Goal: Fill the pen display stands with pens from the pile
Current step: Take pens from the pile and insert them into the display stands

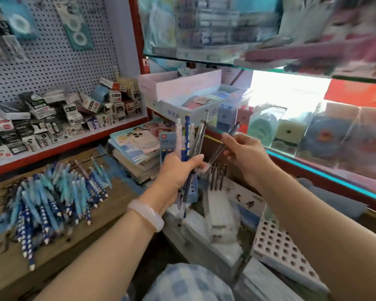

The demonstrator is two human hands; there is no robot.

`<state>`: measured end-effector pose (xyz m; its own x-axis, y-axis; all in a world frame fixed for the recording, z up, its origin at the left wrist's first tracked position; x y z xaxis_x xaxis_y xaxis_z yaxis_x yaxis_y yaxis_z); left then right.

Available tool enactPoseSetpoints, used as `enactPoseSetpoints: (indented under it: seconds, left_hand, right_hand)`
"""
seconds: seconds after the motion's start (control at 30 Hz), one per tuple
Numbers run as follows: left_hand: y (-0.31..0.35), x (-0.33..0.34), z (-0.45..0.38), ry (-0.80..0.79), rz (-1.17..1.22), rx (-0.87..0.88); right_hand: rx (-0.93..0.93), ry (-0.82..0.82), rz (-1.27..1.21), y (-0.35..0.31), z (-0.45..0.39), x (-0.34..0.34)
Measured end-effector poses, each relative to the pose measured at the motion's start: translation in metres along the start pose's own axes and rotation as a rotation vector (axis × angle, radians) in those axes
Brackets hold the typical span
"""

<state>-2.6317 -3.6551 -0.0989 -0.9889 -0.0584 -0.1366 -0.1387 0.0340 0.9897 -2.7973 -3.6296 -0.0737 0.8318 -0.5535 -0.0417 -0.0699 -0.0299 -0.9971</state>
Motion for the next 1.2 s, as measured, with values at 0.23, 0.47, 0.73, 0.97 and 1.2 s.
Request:
enactPoseSetpoints:
  seconds: [0.23, 0.47, 0.73, 0.97, 1.2]
  left_hand:
    - [-0.020, 0.010, 0.008, 0.074, 0.032, -0.054]
    - [-0.034, 0.001, 0.002, 0.044, 0.033, -0.056]
    - [-0.051, -0.018, -0.016, 0.041, -0.028, -0.031]
    - [-0.061, -0.009, -0.023, 0.008, -0.060, -0.053]
    - [-0.065, -0.005, -0.019, -0.017, -0.020, -0.077]
  right_hand:
    - [-0.127, 0.076, 0.279, 0.028, -0.011, -0.052]
    - [-0.118, -0.037, 0.501, 0.075, -0.015, -0.012]
    - [-0.102, -0.044, 0.644, 0.115, -0.034, 0.027]
    - [-0.147, -0.042, 0.693, 0.124, -0.043, 0.039]
    - [-0.163, -0.096, 0.776, 0.135, -0.043, 0.045]
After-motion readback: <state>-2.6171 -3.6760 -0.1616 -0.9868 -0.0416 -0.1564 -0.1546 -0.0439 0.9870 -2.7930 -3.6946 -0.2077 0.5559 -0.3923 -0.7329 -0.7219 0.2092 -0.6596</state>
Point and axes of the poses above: each hand's wrist, its own z-axis away from the middle knuckle, its own x-axis out of the palm, y = z × x, the point moved 5 cm from there along -z, towards the middle knuckle, and after that the axes turned 11 degrees about y, right-handed, at the moved point
